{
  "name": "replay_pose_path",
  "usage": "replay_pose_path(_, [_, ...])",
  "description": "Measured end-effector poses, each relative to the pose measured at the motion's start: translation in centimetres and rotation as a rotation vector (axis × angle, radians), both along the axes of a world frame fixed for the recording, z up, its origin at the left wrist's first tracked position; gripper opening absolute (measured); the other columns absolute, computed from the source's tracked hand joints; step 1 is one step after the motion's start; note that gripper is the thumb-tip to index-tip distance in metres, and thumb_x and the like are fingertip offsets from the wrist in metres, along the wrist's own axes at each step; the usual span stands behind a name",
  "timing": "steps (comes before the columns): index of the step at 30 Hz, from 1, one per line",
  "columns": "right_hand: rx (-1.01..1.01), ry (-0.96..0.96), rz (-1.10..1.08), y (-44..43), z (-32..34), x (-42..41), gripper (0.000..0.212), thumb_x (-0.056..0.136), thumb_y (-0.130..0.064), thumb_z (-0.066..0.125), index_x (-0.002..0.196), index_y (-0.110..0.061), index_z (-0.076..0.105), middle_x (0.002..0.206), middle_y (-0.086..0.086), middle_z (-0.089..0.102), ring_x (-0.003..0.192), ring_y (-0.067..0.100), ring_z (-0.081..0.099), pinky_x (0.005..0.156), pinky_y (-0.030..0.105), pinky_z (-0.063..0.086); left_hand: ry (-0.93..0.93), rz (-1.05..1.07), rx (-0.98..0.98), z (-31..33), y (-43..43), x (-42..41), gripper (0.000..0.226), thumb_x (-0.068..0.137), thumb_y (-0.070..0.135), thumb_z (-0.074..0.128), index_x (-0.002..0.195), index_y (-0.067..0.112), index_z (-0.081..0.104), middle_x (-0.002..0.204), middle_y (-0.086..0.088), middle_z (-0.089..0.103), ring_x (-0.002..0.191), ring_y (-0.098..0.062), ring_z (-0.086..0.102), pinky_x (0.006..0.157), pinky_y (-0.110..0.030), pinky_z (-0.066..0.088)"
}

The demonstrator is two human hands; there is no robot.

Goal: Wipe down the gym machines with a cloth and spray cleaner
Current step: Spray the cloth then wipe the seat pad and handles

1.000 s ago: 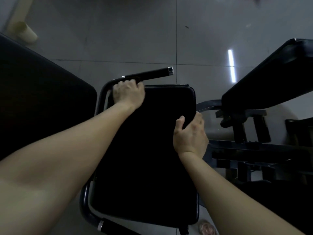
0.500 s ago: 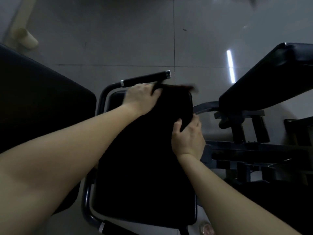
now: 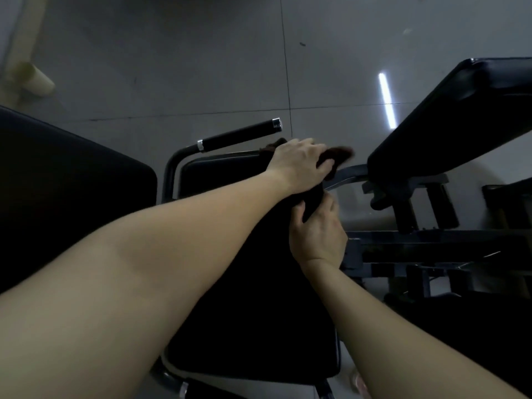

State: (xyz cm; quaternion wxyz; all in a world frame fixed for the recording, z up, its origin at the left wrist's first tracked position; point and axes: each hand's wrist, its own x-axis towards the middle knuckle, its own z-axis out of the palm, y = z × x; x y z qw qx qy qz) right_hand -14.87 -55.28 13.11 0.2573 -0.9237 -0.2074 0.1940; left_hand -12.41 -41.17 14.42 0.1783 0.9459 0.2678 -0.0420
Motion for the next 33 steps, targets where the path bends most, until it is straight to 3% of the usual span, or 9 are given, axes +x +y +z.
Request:
replay_pose_path(4, [-0.014, 0.016, 0.022, 0.1, 0.3, -0.1, 0.054, 0.098, -0.050, 0.039, 0.140, -0.016, 0.039, 0.134, 0.007, 0.051, 0.106, 0.033, 0.062, 0.075, 0.040, 0.044, -0.013, 0.117, 0.085, -0.5, 2.1, -5.0, 0.045, 0.104, 0.050, 0.038, 0.131, 0.019, 0.057, 0.130, -0.009, 0.063, 0.119, -0.032, 0.056, 0.100, -0.041, 0.041])
replay_pose_path(7, [0.007, 0.010, 0.038, -0.1, 0.3, 0.0, 0.056, 0.098, -0.050, 0.037, 0.142, -0.015, 0.038, 0.134, 0.007, 0.051, 0.103, 0.029, 0.062, 0.073, 0.037, 0.041, 0.115, 0.320, 0.161, -1.4, 5.6, -10.5, 0.048, 0.105, 0.046, 0.033, 0.126, 0.012, 0.059, 0.131, -0.017, 0.062, 0.121, -0.037, 0.054, 0.102, -0.042, 0.040])
replay_pose_path(13, [0.022, 0.013, 0.070, -0.2, 0.2, 0.2, 0.057, 0.100, -0.049, 0.035, 0.143, -0.013, 0.036, 0.132, 0.009, 0.053, 0.100, 0.027, 0.062, 0.071, 0.035, 0.039, 0.264, 0.782, -0.049, -1.8, 9.2, -14.5, 0.070, 0.099, 0.055, 0.020, 0.125, 0.007, 0.063, 0.125, -0.026, 0.062, 0.117, -0.042, 0.055, 0.098, -0.046, 0.044])
replay_pose_path(17, [0.022, 0.005, 0.064, -0.2, 0.2, 0.2, 0.058, 0.100, -0.049, 0.036, 0.145, -0.012, 0.035, 0.134, 0.010, 0.051, 0.103, 0.029, 0.062, 0.072, 0.036, 0.040, 0.199, 0.646, 0.081, -1.1, 7.1, -10.0, 0.058, 0.101, 0.040, 0.027, 0.114, 0.004, 0.071, 0.124, -0.022, 0.065, 0.117, -0.040, 0.057, 0.098, -0.044, 0.042])
replay_pose_path(21, [0.009, -0.018, 0.043, 0.0, 0.0, 0.2, 0.053, 0.100, -0.049, 0.038, 0.141, -0.015, 0.038, 0.131, 0.009, 0.053, 0.104, 0.031, 0.062, 0.072, 0.037, 0.039, 0.109, 0.380, 0.015, -1.2, 3.6, -3.6, 0.068, 0.090, 0.044, 0.014, 0.112, 0.010, 0.069, 0.124, -0.016, 0.067, 0.117, -0.036, 0.061, 0.092, -0.040, 0.043])
replay_pose_path(23, [0.020, -0.034, 0.032, 0.1, -0.2, 0.1, 0.051, 0.099, -0.049, 0.040, 0.138, -0.016, 0.040, 0.129, 0.008, 0.054, 0.104, 0.032, 0.062, 0.072, 0.038, 0.041, -0.004, 0.292, 0.012, -1.3, 1.3, -1.6, 0.055, 0.099, 0.043, 0.022, 0.112, 0.013, 0.066, 0.122, -0.014, 0.067, 0.114, -0.034, 0.060, 0.095, -0.040, 0.041])
replay_pose_path(25, [0.036, -0.026, 0.023, -0.1, -0.3, -0.3, 0.051, 0.098, -0.050, 0.040, 0.137, -0.016, 0.041, 0.129, 0.009, 0.055, 0.103, 0.032, 0.063, 0.073, 0.039, 0.043, -0.120, 0.223, 0.026, -1.5, 0.0, -2.3, 0.043, 0.105, 0.041, 0.033, 0.123, 0.014, 0.061, 0.124, -0.010, 0.066, 0.116, -0.032, 0.058, 0.102, -0.043, 0.037])
replay_pose_path(28, [0.047, -0.028, 0.001, 0.1, -0.3, -0.1, 0.053, 0.098, -0.049, 0.040, 0.137, -0.014, 0.041, 0.130, 0.011, 0.055, 0.103, 0.033, 0.063, 0.072, 0.038, 0.041, -0.166, 0.080, 0.038, -2.2, 0.9, -6.2, 0.056, 0.104, 0.047, 0.031, 0.152, 0.022, 0.043, 0.147, -0.004, 0.052, 0.138, -0.027, 0.042, 0.118, -0.042, 0.027])
replay_pose_path(33, [0.059, -0.025, 0.036, -0.4, 0.1, -0.1, 0.055, 0.101, -0.047, 0.039, 0.141, -0.011, 0.039, 0.131, 0.012, 0.055, 0.104, 0.031, 0.062, 0.073, 0.034, 0.035, -0.120, 0.343, 0.091, -3.9, -1.3, -14.8, 0.066, 0.101, 0.057, 0.024, 0.162, 0.029, 0.024, 0.170, -0.003, 0.017, 0.157, -0.024, 0.008, 0.128, -0.043, 0.008])
